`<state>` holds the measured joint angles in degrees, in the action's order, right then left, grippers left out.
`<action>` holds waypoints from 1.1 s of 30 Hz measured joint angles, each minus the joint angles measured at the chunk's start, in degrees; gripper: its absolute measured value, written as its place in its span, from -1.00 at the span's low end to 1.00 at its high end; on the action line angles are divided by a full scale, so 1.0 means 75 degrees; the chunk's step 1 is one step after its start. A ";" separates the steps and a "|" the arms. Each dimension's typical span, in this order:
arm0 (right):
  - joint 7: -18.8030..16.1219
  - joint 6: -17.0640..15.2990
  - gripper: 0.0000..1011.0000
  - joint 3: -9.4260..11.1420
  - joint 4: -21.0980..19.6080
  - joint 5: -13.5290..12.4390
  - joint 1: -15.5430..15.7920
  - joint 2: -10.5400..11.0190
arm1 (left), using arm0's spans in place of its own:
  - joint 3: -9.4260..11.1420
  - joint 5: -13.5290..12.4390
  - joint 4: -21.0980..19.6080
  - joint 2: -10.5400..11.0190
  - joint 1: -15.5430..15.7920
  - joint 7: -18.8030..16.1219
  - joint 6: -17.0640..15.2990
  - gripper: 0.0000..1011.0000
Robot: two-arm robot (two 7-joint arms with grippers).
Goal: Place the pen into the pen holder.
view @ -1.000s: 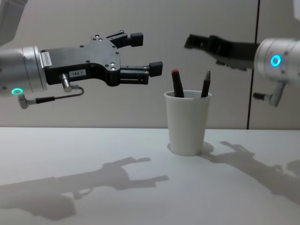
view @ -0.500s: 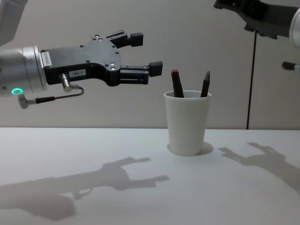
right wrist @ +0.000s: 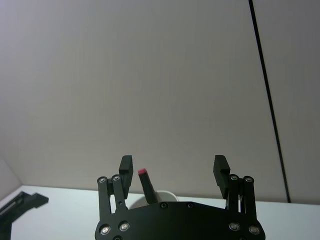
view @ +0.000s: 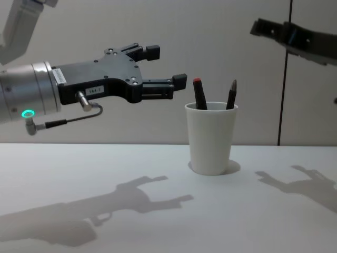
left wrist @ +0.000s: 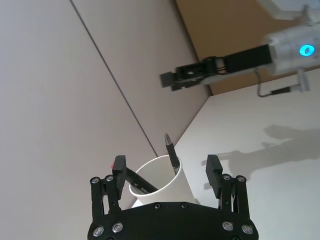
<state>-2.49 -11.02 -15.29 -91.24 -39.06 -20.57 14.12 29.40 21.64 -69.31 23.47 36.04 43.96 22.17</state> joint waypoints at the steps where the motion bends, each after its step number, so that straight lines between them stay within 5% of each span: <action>1: -0.0009 0.0049 0.98 0.0017 -0.0056 0.0130 0.0119 0.0030 | -0.0013 -0.0038 -0.0090 -0.0006 -0.0082 -0.0160 -0.0086 0.98; 33: -0.0156 0.1030 0.98 0.0269 -0.1138 0.2571 0.2436 0.0598 | -0.0265 -0.0776 -0.1826 -0.0124 -0.1717 -0.3308 -0.1762 0.98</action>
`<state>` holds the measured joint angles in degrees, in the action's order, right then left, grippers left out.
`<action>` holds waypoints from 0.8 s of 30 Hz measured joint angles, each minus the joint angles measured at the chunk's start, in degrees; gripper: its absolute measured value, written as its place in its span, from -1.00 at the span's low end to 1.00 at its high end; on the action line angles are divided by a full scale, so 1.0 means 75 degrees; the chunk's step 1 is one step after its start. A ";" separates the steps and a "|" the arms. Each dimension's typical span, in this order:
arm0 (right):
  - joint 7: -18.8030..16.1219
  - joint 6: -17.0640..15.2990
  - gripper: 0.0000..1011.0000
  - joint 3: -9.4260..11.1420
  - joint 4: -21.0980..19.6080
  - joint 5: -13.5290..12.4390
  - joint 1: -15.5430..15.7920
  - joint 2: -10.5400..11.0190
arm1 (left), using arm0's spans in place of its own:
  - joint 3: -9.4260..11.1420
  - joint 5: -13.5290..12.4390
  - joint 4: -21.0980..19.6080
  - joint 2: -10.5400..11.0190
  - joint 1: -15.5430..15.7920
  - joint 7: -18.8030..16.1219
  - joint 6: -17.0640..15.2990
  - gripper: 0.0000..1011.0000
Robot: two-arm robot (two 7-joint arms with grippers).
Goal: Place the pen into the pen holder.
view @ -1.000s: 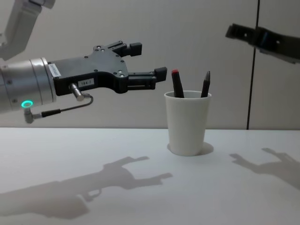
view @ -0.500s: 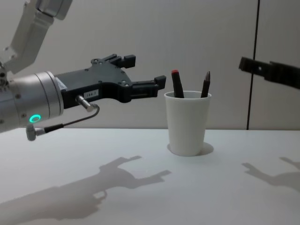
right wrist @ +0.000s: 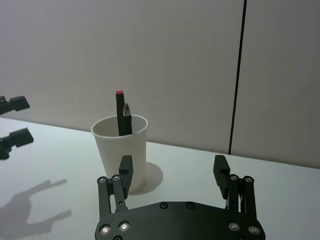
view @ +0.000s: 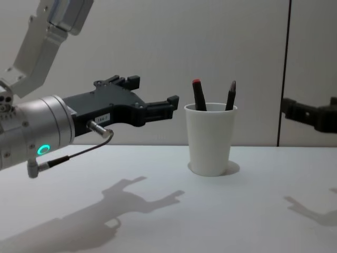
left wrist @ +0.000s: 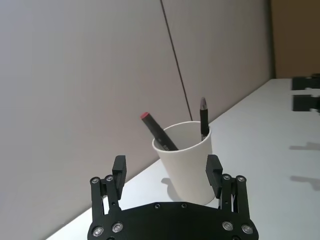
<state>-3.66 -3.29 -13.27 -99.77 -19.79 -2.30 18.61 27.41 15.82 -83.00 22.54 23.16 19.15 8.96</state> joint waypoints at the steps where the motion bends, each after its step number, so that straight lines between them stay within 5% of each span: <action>1: -0.0007 0.0043 0.98 0.0013 -0.0051 0.0109 0.0101 0.0025 | -0.0012 -0.0038 -0.0086 -0.0006 -0.0081 -0.0157 -0.0076 0.98; 10: -0.0025 0.0177 0.98 0.0048 -0.0193 0.0433 0.0407 0.0099 | -0.0084 -0.0253 -0.0590 -0.0041 -0.0555 -0.1072 -0.0563 0.98; 24: -0.0026 0.0180 0.98 0.0047 -0.0197 0.0443 0.0419 0.0098 | -0.0177 -0.0534 -0.1260 -0.0084 -0.1188 -0.2294 -0.1206 0.98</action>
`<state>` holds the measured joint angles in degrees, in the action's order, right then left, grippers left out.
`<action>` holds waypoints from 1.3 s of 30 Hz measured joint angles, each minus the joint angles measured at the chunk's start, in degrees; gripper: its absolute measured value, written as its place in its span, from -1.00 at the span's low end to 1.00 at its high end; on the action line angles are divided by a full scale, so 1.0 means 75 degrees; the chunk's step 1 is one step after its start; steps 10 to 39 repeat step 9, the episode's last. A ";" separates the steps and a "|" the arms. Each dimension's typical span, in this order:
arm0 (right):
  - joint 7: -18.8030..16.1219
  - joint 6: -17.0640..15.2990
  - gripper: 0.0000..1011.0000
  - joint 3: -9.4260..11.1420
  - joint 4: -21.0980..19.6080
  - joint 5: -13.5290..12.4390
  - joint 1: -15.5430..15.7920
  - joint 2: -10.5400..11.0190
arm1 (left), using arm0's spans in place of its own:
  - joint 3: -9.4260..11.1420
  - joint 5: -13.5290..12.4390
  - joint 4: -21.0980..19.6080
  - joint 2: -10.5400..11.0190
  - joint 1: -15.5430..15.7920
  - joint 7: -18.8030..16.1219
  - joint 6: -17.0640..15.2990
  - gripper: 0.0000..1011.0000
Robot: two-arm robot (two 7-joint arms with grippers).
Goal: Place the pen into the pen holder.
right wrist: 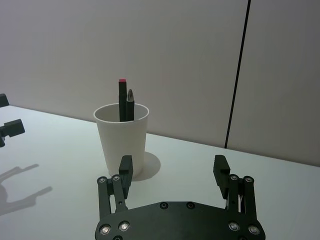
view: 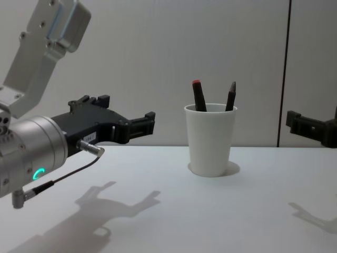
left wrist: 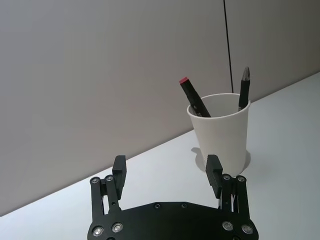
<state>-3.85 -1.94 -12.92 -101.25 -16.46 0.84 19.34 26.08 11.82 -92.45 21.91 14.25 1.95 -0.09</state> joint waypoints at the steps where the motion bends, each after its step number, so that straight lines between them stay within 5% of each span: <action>1: 0.0000 0.0000 0.98 -0.0001 0.0000 0.0000 0.0000 -0.0001 | -0.0004 -0.0018 -0.0040 -0.0003 -0.0035 -0.0069 -0.0036 0.98; 39: 0.0002 0.0000 0.98 -0.0003 0.0000 0.0000 0.0000 -0.0001 | -0.0012 -0.0043 -0.0095 -0.0005 -0.0089 -0.0175 -0.0095 0.98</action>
